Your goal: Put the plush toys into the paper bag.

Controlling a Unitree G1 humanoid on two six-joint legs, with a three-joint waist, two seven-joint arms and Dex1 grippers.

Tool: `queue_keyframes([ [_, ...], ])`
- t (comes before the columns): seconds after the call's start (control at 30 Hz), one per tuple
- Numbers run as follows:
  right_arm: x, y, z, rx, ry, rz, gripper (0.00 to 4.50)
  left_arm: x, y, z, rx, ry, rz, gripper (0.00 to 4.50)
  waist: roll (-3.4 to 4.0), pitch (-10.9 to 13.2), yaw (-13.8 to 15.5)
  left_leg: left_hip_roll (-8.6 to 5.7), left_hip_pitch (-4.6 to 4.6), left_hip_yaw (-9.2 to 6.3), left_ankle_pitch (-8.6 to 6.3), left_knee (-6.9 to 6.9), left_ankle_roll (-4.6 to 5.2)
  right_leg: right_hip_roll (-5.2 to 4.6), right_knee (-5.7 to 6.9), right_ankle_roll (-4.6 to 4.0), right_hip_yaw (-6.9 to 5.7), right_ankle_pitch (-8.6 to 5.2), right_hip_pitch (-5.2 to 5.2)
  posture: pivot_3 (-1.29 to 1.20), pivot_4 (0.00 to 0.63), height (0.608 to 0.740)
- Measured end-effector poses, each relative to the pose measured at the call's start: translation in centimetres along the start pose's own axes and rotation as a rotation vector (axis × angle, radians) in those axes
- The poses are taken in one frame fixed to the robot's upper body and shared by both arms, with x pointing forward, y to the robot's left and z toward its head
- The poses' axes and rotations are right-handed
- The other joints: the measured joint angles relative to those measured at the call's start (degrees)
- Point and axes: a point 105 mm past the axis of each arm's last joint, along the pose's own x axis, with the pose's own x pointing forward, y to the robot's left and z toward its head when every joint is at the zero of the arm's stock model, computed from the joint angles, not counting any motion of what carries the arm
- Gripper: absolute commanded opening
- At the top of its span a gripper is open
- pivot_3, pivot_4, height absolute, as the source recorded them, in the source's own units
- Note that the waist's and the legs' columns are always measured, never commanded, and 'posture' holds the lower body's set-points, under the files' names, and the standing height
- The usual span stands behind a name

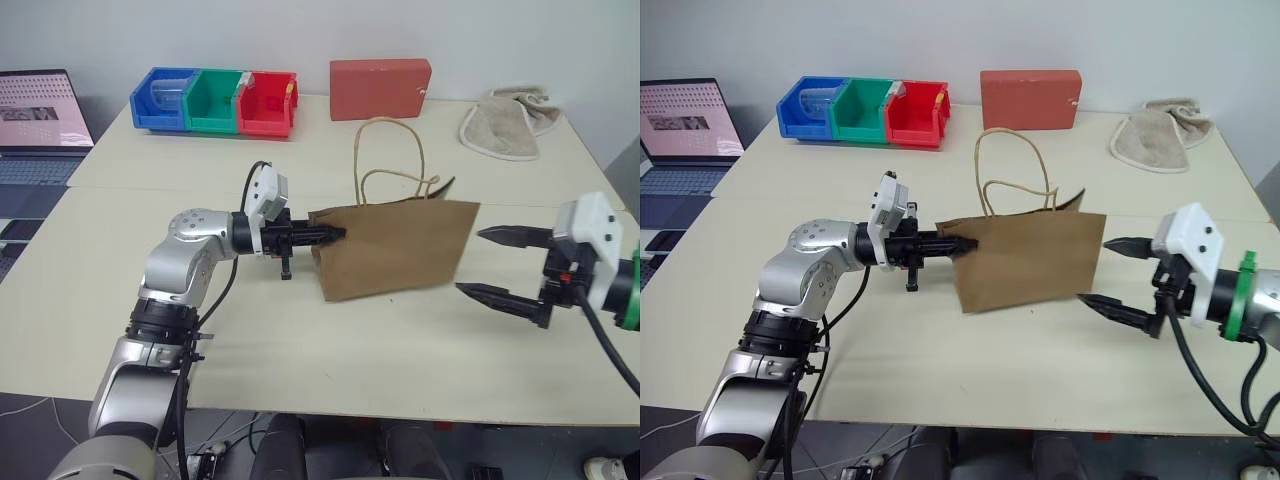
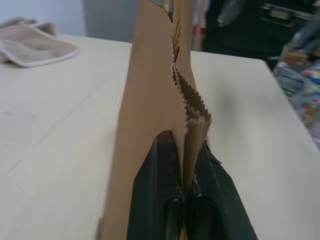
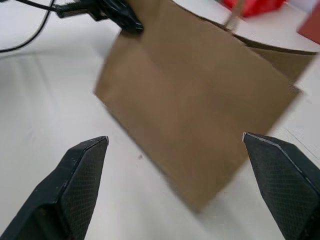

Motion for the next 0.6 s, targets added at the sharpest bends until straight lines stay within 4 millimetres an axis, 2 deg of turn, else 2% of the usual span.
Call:
queue_keyframes([
  [0.2,-0.8,0.7,-0.6,0.004,0.044,-0.012,4.5,1.2,0.5,-1.5,0.012,0.029,-0.05,0.03,0.0,0.0,-0.4,0.01,0.07,0.04,0.01,0.01,0.01,0.02,0.0,0.0,0.07,0.0,0.04,0.0,0.15,0.74],
  [0.3,-0.8,0.8,-0.6,-0.001,0.051,-0.011,4.5,1.2,1.0,-1.7,0.051,0.049,-0.042,0.03,0.0,0.0,-0.5,0.01,0.07,0.06,0.01,0.03,0.02,0.03,0.01,0.01,0.1,0.0,0.04,0.0,0.15,0.74],
  [0.4,-0.8,0.7,-0.5,-0.013,0.052,-0.01,4.5,1.0,1.0,-1.7,0.073,0.061,-0.042,0.59,0.0,0.0,-0.5,0.01,0.08,0.06,0.01,0.03,0.02,0.03,0.02,0.01,0.11,0.0,0.05,0.0,0.15,0.74],
  [0.57,-0.5,-0.3,-0.2,-0.039,0.042,-0.031,4.5,0.0,1.3,-1.5,0.068,0.073,0.006,2.17,0.0,0.0,-0.7,0.01,0.09,0.07,0.01,0.04,0.02,0.02,0.03,0.01,0.12,0.0,0.05,0.0,0.15,0.74],
  [0.6,-0.4,-0.8,0.1,-0.043,0.034,-0.037,4.5,-0.7,1.1,-1.5,0.068,0.091,0.028,2.49,0.0,0.0,-1.0,0.03,0.09,0.08,0.01,0.04,0.02,0.02,0.03,0.01,0.13,0.0,0.05,0.0,0.15,0.74],
])
